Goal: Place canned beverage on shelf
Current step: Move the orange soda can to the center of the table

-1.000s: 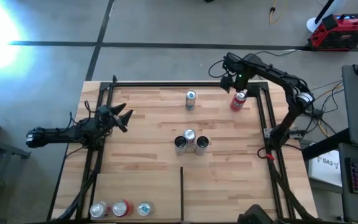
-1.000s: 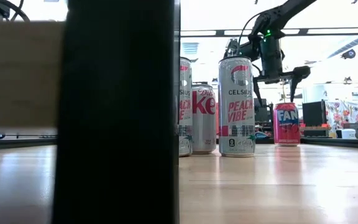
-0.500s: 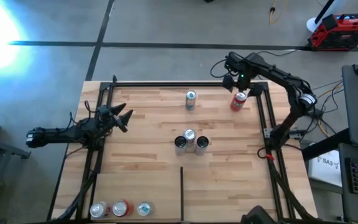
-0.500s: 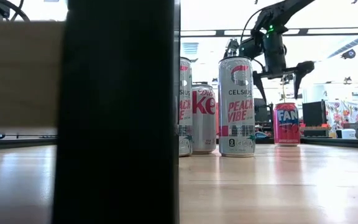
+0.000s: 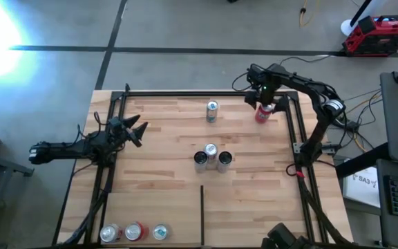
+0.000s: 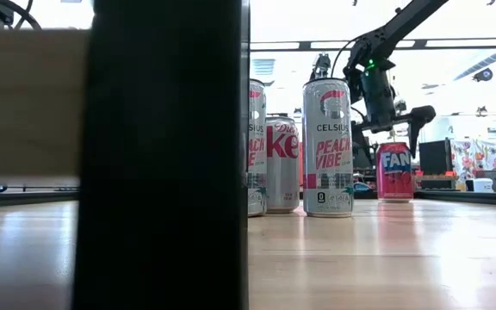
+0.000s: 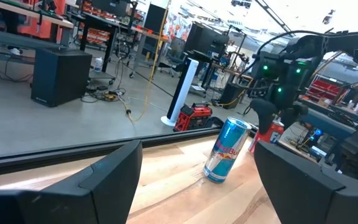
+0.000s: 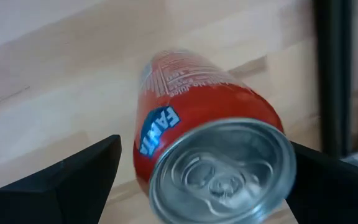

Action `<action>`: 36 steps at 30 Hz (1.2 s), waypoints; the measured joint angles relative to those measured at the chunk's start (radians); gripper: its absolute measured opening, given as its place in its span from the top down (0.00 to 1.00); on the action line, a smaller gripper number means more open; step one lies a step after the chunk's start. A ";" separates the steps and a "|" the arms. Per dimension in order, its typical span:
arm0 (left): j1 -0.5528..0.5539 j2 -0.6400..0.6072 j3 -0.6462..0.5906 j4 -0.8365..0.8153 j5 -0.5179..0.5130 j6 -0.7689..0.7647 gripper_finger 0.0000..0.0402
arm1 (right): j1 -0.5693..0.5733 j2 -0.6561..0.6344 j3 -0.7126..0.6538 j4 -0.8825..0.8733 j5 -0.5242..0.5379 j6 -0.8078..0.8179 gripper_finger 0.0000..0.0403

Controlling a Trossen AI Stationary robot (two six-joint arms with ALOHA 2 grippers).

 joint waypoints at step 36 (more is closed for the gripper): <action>0.000 0.000 0.000 0.000 0.000 0.000 0.27 | 0.294 -0.009 0.034 0.127 -0.101 -0.066 0.29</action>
